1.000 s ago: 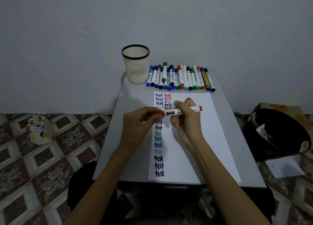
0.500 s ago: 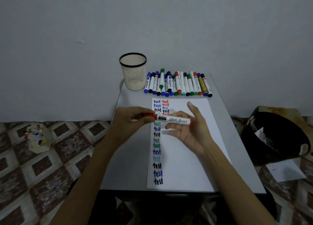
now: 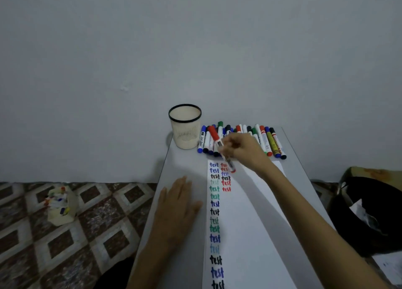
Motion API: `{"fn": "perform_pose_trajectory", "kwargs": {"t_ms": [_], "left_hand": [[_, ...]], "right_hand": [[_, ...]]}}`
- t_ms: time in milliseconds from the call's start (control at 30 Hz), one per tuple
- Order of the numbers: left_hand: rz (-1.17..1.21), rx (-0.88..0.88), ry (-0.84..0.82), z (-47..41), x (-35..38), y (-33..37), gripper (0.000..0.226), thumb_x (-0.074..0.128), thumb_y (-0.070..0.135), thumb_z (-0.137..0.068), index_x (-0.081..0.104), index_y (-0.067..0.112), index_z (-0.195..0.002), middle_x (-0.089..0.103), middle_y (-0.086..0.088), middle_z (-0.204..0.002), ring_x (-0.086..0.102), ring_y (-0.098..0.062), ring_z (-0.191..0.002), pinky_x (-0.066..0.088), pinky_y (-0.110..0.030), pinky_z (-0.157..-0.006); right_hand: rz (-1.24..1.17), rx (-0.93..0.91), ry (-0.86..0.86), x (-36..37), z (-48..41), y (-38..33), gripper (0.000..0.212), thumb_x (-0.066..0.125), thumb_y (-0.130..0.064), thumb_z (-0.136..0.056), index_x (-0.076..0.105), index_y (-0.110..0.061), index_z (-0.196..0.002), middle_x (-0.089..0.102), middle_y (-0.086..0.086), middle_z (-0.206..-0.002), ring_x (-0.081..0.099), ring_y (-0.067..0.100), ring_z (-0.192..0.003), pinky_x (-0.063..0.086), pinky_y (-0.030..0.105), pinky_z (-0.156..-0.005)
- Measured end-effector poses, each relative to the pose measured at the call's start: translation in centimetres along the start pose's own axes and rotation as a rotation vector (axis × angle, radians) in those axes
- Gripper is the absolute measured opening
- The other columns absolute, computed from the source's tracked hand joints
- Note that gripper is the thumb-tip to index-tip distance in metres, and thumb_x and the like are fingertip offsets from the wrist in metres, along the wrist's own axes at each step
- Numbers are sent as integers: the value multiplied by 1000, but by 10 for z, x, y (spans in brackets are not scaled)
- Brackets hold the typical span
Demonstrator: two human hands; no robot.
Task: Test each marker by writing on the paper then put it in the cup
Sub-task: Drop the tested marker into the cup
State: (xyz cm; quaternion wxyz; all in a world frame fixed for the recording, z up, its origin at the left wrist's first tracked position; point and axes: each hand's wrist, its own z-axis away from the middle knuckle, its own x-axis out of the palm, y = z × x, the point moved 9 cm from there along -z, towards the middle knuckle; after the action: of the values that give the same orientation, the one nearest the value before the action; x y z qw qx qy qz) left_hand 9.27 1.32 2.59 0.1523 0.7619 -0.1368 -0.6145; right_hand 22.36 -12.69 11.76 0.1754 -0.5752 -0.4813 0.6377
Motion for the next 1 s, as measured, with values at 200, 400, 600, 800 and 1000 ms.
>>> {"fn": "perform_pose_trajectory", "kwargs": {"t_ms": [200,400,600,800,1000], "left_hand": [[-99,-40,-43,-2,14,-6,101,-33,72,-60,-4,27,-146,-16,15,-146,-19,1,-134,-19,-27,-108],[-101,-88,-155,-9,24,-17,70,10,58,-93,58,17,-124,56,1,-131,54,-16,-119,16,-33,-107],[-124,-68,-108,-10,20,-16,67,15,57,-93,57,16,-126,53,0,-134,50,-17,-123,15,-33,-106],[-109,-47,28,-9,12,-11,69,10,61,-91,37,20,-140,30,5,-148,26,-8,-136,6,-36,-117],[-70,-12,49,-5,7,-5,73,8,61,-86,21,22,-146,15,6,-154,2,-2,-139,-11,-28,-113]], "right_hand": [[-265,-266,439,-35,-65,-59,64,63,-8,-89,32,-24,-143,62,8,-86,67,22,-73,59,28,-71],[-120,-428,482,-14,-110,-96,60,61,-8,-89,35,-28,-139,61,-1,-85,65,11,-72,59,31,-69],[343,-407,323,30,-133,-87,40,58,-13,-87,45,-18,-124,60,0,-68,59,22,-62,52,40,-71],[493,-343,236,53,-141,-71,20,59,-17,-83,56,-14,-102,62,1,-83,54,23,-83,25,30,-76],[547,-316,276,55,-140,-76,22,57,-14,-83,54,-13,-104,62,4,-85,53,24,-82,26,31,-76]]}}
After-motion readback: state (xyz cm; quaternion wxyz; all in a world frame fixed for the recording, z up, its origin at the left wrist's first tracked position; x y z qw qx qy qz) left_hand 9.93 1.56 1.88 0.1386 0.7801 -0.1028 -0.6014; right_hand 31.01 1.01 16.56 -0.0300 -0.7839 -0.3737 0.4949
